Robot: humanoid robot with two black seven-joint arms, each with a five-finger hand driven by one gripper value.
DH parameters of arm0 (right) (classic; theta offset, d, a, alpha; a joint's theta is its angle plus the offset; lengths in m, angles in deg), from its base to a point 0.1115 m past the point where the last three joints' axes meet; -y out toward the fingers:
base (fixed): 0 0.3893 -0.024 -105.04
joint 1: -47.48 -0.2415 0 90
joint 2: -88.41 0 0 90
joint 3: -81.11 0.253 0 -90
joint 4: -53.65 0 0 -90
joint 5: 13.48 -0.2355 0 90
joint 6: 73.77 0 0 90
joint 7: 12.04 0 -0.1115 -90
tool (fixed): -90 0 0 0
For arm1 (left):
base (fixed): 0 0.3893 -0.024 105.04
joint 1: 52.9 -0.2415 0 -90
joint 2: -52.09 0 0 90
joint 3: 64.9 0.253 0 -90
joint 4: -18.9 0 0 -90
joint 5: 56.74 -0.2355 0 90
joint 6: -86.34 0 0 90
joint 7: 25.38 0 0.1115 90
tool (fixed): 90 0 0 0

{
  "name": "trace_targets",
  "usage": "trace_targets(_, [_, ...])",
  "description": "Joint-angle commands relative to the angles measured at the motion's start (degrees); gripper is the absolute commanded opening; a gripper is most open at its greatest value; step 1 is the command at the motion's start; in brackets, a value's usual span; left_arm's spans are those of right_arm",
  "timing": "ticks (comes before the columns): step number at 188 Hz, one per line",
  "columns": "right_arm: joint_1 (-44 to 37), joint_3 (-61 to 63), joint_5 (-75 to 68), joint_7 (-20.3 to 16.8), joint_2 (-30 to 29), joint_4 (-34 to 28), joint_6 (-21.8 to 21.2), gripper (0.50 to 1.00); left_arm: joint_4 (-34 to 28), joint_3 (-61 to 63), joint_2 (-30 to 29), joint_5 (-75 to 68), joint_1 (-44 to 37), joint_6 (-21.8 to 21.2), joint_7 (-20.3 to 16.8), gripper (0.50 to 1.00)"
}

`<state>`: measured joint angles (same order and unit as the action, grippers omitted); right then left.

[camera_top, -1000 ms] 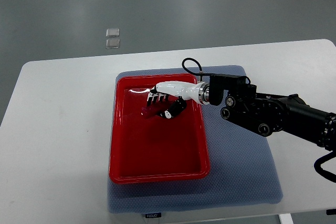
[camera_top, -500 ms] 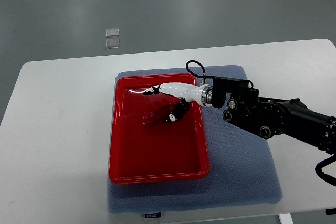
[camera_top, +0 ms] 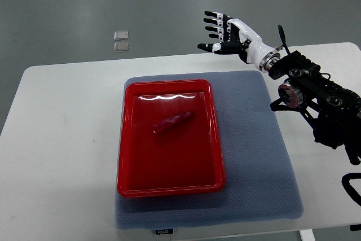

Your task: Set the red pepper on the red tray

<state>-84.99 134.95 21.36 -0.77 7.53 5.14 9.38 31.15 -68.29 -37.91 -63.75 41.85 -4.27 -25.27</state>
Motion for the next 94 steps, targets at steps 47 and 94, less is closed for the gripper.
trace_targets(47, [7.9,9.7,-39.8,3.0,-1.2,6.8,-8.3,0.909,0.0,0.0,0.0,0.0,0.0,0.0,0.2,1.000])
trace_targets(94, [8.2,9.3,-39.8,3.1,-1.4,7.6,-9.3,0.909,0.1,0.1,0.0,0.0,0.0,0.0,0.1,1.000])
